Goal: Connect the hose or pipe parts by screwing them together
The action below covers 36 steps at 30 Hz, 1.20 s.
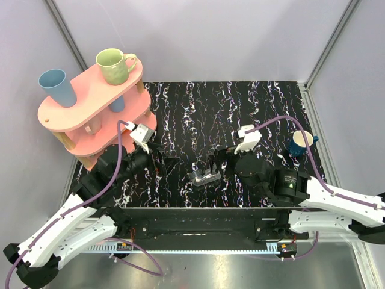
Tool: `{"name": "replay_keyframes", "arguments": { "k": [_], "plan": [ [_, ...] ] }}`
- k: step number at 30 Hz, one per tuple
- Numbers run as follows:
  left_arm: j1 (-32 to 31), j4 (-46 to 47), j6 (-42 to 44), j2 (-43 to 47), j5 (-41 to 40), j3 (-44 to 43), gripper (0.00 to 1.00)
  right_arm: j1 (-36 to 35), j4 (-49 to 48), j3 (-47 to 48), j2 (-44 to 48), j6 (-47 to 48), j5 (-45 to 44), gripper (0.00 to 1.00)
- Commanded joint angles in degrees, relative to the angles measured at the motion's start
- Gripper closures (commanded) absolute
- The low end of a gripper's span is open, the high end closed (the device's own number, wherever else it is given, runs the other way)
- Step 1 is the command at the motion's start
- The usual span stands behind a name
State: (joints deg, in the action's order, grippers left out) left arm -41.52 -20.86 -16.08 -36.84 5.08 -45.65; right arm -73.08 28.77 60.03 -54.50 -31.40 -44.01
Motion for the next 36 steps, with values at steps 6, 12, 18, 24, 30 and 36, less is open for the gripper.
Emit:
{"name": "replay_keyframes", "arguments": {
  "k": [6, 12, 18, 24, 30, 36],
  "plan": [
    [-0.23, 0.92, -0.01, 0.01, -7.27, -1.81, 0.01, -0.31, -15.83, -8.16, 0.98, 24.26, 11.93, 0.0],
    [-0.41, -4.71, -0.8, 0.19, -18.42, -3.74, 0.03, -0.31, -16.67, -8.72, -9.2, 36.66, 21.22, 0.0],
    [-0.41, -6.21, -0.8, 0.8, -25.64, -4.45, 0.03, -0.4, -21.54, -10.62, -15.98, 42.9, 32.32, 0.0],
    [-0.41, -6.3, -2.12, 3.7, -27.32, -3.75, 0.03, 1.8, -22.36, -10.64, -22.13, 43.97, 31.44, 0.0],
    [-0.41, -6.38, -1.85, 3.53, -27.32, -3.84, 0.04, 4.34, -21.66, -8.71, -28.45, 34.32, 25.66, 0.0],
    [-0.41, -6.47, -1.77, 3.44, -27.41, -3.75, 0.04, 6.63, -19.98, -6.6, -30.83, 19.91, 24.06, 0.0]
  ]
}}
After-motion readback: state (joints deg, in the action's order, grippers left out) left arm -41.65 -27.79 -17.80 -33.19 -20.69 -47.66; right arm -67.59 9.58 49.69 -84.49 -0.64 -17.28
